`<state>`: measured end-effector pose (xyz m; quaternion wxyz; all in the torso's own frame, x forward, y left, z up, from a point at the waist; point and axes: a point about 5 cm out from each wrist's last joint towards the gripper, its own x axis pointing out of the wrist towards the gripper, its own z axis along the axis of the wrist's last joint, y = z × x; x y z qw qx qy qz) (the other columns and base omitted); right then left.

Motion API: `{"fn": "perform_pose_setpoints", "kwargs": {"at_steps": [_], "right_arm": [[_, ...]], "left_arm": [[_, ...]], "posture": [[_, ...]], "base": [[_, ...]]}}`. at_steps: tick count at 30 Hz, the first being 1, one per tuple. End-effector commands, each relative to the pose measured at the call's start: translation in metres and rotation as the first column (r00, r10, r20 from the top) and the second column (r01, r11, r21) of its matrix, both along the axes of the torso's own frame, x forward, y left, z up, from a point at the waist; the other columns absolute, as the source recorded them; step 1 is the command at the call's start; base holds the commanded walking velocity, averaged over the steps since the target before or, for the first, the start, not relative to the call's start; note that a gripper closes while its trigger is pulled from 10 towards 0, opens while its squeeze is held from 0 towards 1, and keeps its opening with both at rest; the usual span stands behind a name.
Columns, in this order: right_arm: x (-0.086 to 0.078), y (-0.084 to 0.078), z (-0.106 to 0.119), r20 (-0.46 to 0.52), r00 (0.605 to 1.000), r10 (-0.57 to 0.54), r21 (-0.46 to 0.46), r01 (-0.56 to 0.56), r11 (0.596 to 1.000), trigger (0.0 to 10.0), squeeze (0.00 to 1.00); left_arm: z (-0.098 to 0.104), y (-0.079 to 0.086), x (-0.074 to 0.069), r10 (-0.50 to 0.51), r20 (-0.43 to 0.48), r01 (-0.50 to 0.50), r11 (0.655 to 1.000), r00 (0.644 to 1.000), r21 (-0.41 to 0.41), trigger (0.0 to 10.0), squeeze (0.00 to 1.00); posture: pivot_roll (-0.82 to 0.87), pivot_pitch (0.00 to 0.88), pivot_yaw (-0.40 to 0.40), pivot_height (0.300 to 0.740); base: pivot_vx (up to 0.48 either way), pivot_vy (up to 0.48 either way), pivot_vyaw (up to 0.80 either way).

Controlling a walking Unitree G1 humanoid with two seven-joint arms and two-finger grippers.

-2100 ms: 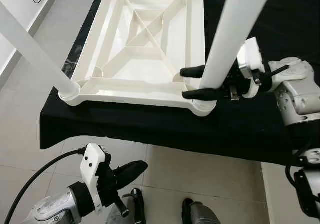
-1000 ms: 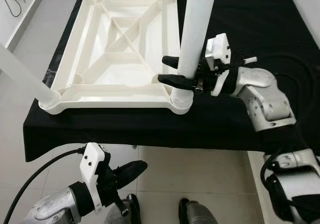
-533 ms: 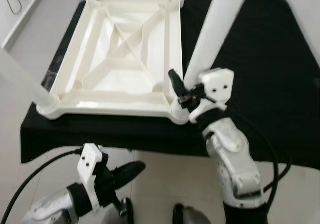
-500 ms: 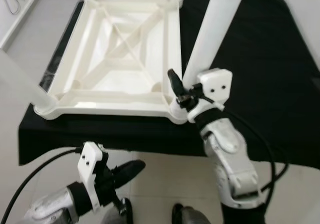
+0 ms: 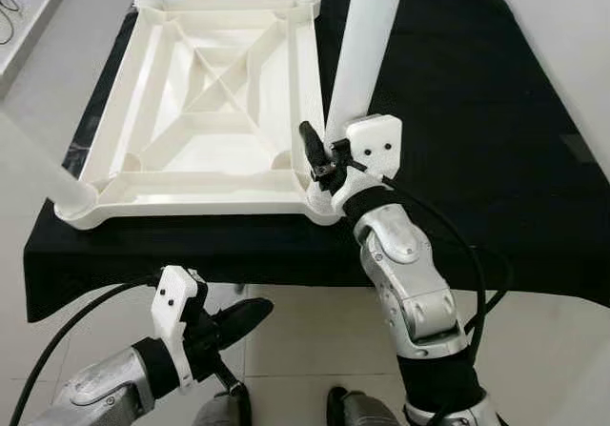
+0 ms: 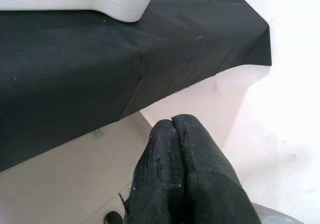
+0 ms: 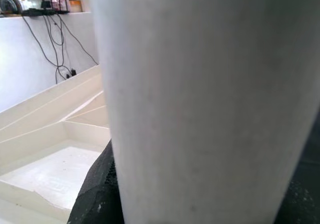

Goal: Building children table

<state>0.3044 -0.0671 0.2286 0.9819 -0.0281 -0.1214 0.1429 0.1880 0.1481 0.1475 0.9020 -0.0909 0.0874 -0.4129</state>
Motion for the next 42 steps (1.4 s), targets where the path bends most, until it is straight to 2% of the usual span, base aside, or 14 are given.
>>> {"fn": "perform_pose_setpoints", "kwargs": {"at_steps": [1,11,18,35,37,40,42], "right_arm": [[0.005,-0.014,-0.069,-0.341,0.935,-0.095,-0.088,0.069,0.994,10.0,0.0],[0.011,-0.009,-0.066,-0.334,0.94,-0.072,-0.056,0.057,0.997,10.0,0.0],[0.017,-0.013,-0.059,-0.313,0.947,-0.074,-0.049,0.062,0.997,10.0,0.0],[0.015,-0.009,-0.064,-0.323,0.944,-0.065,-0.044,0.054,0.998,10.0,0.0],[0.015,-0.009,-0.064,-0.324,0.944,-0.062,-0.041,0.051,0.998,10.0,0.0],[0.015,-0.008,-0.065,-0.324,0.944,-0.061,-0.041,0.05,0.998,10.0,0.0],[0.013,-0.005,-0.064,-0.315,0.948,-0.042,-0.056,0.025,0.998,10.0,0.0]], "left_arm": [[-0.005,-0.001,-0.002,-0.001,-0.016,0.001,1.0,1.0,-0.002,10.0,0.0],[-0.008,-0.002,0.002,0.008,-0.005,-0.008,1.0,1.0,-0.008,10.0,0.0],[-0.008,-0.003,0.004,0.009,0.001,-0.009,1.0,1.0,-0.012,10.0,0.0],[-0.008,-0.002,0.009,0.036,0.026,-0.035,0.999,0.999,-0.013,10.0,0.0],[-0.006,0.004,0.014,0.105,0.033,-0.104,0.994,0.994,-0.021,10.0,0.0],[-0.005,0.007,0.016,0.134,0.036,-0.134,0.991,0.99,-0.025,10.0,0.0],[0.001,0.028,0.029,0.257,0.085,-0.256,0.967,0.963,-0.014,10.0,0.0]], "posture": [[0.07,0.268,-0.015,0.74],[0.07,0.251,-0.026,0.74],[0.07,0.246,-0.03,0.74],[0.04,0.24,-0.032,0.74],[0.04,0.235,-0.027,0.74],[0.04,0.235,-0.027,0.74],[0.04,0.23,-0.027,0.74]], "base": [[0.0,0.0,0.0],[0.0,0.0,0.0],[0.0,0.0,0.0],[0.0,0.0,0.0],[0.0,0.0,0.0],[0.0,0.0,0.0],[0.0,0.0,0.0]]}}
